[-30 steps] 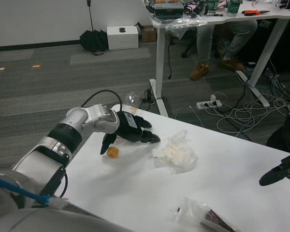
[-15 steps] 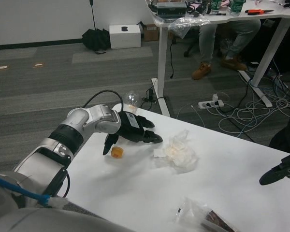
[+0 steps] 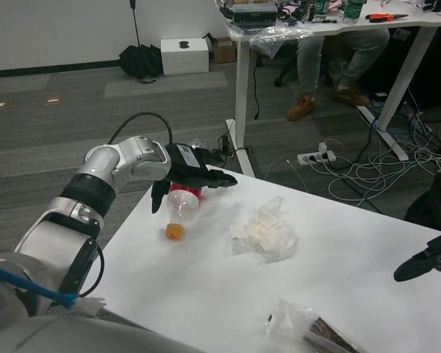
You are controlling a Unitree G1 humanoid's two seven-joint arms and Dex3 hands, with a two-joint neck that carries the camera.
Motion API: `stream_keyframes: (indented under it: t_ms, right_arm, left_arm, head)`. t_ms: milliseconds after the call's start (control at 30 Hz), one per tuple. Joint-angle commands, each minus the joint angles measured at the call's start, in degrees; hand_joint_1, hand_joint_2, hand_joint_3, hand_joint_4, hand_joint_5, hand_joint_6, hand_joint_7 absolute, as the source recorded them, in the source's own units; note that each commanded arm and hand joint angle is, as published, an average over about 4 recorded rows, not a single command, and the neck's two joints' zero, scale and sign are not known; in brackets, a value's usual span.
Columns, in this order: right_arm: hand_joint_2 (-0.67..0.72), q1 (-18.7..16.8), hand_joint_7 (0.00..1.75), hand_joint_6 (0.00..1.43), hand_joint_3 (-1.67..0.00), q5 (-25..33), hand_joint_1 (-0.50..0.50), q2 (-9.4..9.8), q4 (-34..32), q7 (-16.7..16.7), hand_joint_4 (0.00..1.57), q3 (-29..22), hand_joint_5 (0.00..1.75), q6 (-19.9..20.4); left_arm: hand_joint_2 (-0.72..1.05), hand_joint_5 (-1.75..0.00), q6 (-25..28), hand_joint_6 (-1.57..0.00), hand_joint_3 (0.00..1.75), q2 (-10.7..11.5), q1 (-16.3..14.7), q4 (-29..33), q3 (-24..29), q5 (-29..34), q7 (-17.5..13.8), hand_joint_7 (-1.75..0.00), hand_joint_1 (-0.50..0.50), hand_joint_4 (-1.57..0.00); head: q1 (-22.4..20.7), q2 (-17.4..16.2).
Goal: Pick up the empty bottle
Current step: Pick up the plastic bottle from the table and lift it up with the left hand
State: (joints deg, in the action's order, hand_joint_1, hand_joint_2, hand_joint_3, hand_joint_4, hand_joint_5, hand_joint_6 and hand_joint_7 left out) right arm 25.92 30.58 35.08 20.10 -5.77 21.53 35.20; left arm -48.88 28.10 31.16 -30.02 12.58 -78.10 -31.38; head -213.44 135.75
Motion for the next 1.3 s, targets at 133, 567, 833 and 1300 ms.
stream_keyframes:
  t_ms: [133,567,833,1300]
  right_arm:
    - [0.6,-0.87,0.0,0.0,0.0,0.27,-0.35,0.09,-0.87,-0.12,0.0,-0.55,0.0,0.83]
    - [0.6,-0.95,0.0,0.0,0.0,0.66,-0.38,1.08,-1.2,-0.12,0.0,-0.39,0.0,0.83]
    - [0.6,-1.22,0.0,0.0,0.0,0.75,-0.38,1.13,-1.2,-0.12,0.0,-0.35,0.0,0.83]
    - [0.6,-1.57,0.0,0.0,0.0,1.58,-0.38,0.93,-1.46,-0.12,0.0,-0.3,0.0,0.77]
  left_arm:
    - [0.63,0.0,-1.99,0.0,0.0,3.67,0.61,-7.12,-1.2,-1.83,1.12,0.0,-0.5,0.0]
    - [0.87,0.0,-1.96,0.0,0.0,4.68,1.58,-15.95,-4.76,-4.82,2.99,0.0,-0.5,0.0]
    - [1.0,0.0,-1.31,0.0,0.0,2.83,1.71,-17.0,-4.19,-4.29,3.87,0.0,-0.5,0.0]
    - [0.96,-1.64,4.03,-1.13,0.11,1.32,0.08,-17.05,-3.99,-4.49,0.75,-1.33,-0.5,-1.03]
  head:
    - [0.12,-0.27]
    - [-0.51,-0.34]
    - [-0.38,-1.74]
    - [-0.77,-3.27]
